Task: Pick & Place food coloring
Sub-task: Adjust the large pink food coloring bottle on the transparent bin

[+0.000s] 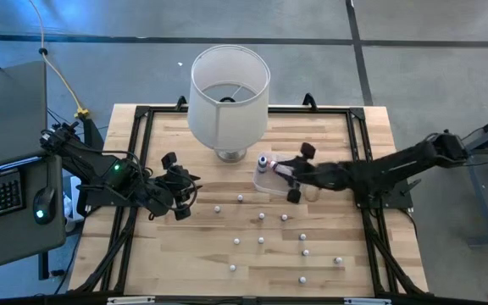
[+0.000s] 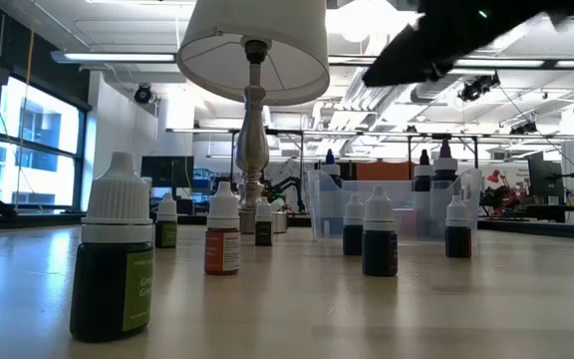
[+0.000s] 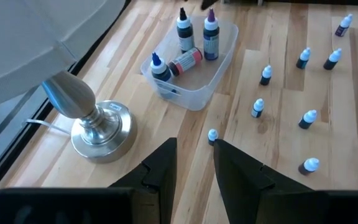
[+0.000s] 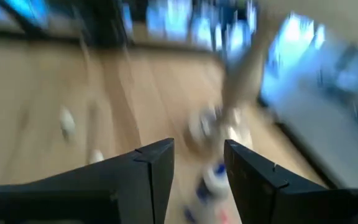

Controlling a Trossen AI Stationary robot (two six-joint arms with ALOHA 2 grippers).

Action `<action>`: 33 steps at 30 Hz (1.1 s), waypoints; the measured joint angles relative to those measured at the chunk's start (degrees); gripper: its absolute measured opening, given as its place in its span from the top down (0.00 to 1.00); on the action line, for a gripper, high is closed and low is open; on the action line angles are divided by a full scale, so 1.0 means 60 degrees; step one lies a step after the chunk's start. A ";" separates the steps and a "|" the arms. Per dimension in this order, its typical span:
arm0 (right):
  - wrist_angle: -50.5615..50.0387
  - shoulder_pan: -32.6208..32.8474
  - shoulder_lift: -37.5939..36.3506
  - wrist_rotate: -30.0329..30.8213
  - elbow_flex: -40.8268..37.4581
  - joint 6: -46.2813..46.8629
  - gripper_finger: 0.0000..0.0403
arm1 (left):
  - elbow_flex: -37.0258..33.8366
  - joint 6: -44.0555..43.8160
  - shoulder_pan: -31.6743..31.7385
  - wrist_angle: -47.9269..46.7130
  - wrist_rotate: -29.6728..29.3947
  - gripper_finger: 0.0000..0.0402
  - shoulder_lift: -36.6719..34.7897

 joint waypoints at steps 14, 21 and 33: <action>-0.7222 -0.2232 0.4493 -0.3624 0.4817 0.2078 0.67 | 0.0000 0.0033 0.0000 -0.0004 0.0006 0.74 -0.0004; -0.8231 -0.2808 0.5507 -0.3125 0.4928 0.2539 0.67 | 0.0000 0.0035 0.0000 -0.0010 0.0304 0.74 -0.0004; -0.8182 -0.3069 0.5950 -0.4113 0.4928 0.1713 0.67 | 0.0000 0.0117 0.0000 -0.0084 0.0289 0.74 -0.0004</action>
